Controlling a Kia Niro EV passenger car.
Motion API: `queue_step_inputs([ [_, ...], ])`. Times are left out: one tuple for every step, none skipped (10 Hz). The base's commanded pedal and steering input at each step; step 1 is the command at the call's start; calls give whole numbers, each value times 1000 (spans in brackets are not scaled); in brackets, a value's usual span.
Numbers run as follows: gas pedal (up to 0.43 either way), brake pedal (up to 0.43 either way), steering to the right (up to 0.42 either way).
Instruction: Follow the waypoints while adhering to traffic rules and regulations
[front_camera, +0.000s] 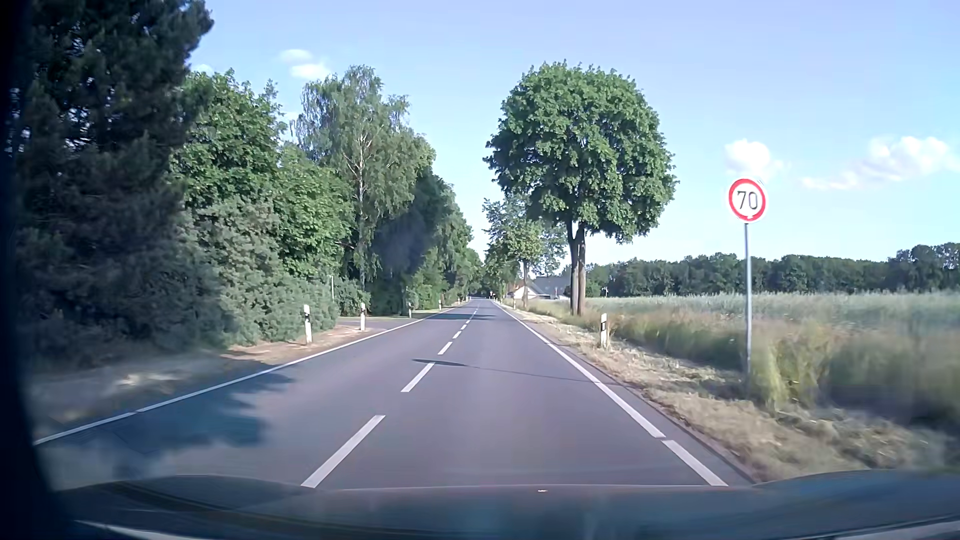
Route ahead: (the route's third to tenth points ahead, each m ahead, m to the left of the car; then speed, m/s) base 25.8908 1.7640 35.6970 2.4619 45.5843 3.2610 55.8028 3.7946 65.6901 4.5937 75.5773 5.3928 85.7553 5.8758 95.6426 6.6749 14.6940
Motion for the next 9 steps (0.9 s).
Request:
queue_step_inputs([
  [287, 6, -16],
  [287, 6, -16],
  [280, 6, -15],
  [280, 6, -15],
  [268, 6, -14],
  [268, 6, -13],
  [268, 6, -12],
  [268, 6, -11],
  [268, 6, -9],
])
